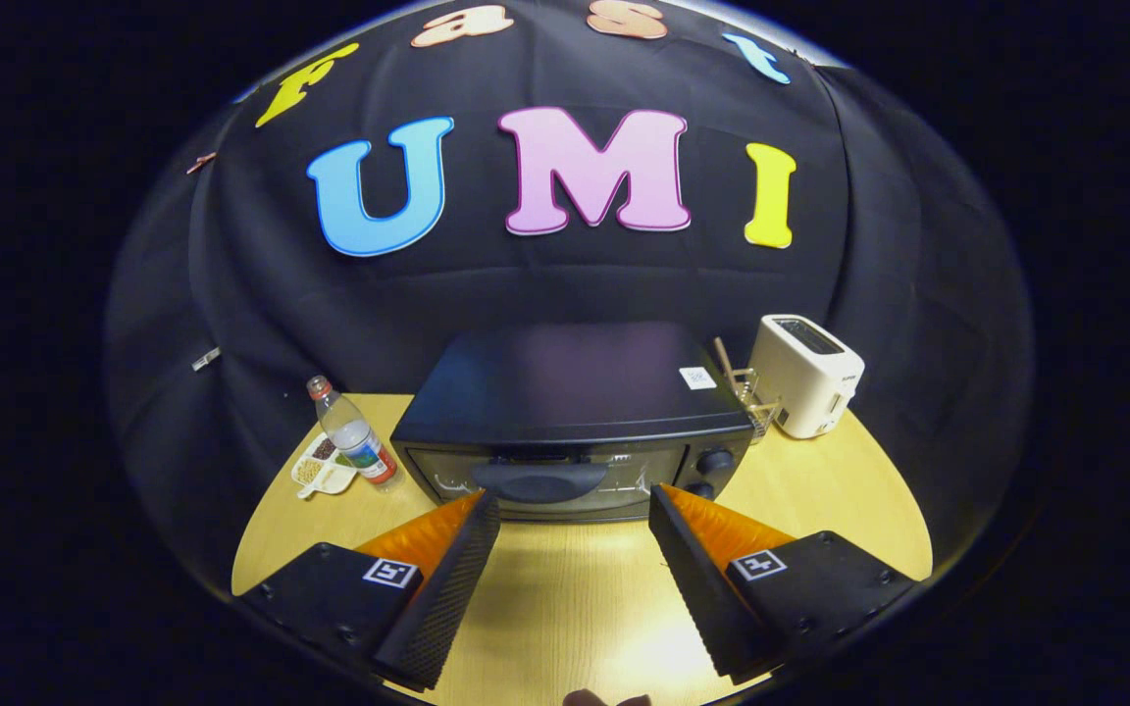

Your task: Open the toaster oven, put the food inside, and close the toaster oven door.

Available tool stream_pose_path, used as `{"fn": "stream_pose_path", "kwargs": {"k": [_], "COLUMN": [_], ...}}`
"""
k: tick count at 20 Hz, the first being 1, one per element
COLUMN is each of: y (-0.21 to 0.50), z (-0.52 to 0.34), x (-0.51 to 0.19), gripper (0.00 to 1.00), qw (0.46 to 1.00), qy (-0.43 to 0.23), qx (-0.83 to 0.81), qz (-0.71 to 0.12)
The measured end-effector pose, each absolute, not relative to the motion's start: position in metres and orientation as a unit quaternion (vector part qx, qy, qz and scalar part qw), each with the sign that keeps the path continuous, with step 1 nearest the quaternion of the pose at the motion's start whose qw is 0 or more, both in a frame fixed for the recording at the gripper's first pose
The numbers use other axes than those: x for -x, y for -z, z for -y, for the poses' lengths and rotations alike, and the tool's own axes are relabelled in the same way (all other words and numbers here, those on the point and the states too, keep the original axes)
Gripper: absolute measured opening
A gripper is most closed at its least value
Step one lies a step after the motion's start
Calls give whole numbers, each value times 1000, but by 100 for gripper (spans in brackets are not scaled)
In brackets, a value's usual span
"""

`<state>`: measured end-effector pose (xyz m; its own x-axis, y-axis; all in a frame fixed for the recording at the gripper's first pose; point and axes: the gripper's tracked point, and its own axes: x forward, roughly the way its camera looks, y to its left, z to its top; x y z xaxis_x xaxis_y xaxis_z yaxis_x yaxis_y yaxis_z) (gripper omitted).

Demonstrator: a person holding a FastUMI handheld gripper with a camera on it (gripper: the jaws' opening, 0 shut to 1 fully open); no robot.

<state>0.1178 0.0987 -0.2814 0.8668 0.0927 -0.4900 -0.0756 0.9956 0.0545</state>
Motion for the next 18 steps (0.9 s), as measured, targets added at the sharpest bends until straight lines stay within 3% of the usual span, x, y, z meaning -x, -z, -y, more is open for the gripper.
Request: {"fn": "stream_pose_path", "kwargs": {"k": [11,18], "y": [108,55], "z": [-15,21], "x": [-81,-38], "gripper": [99,99], "qw": [997,1000], "qy": [-1,11], "qx": [-7,-11], "qz": [-79,-21]}}
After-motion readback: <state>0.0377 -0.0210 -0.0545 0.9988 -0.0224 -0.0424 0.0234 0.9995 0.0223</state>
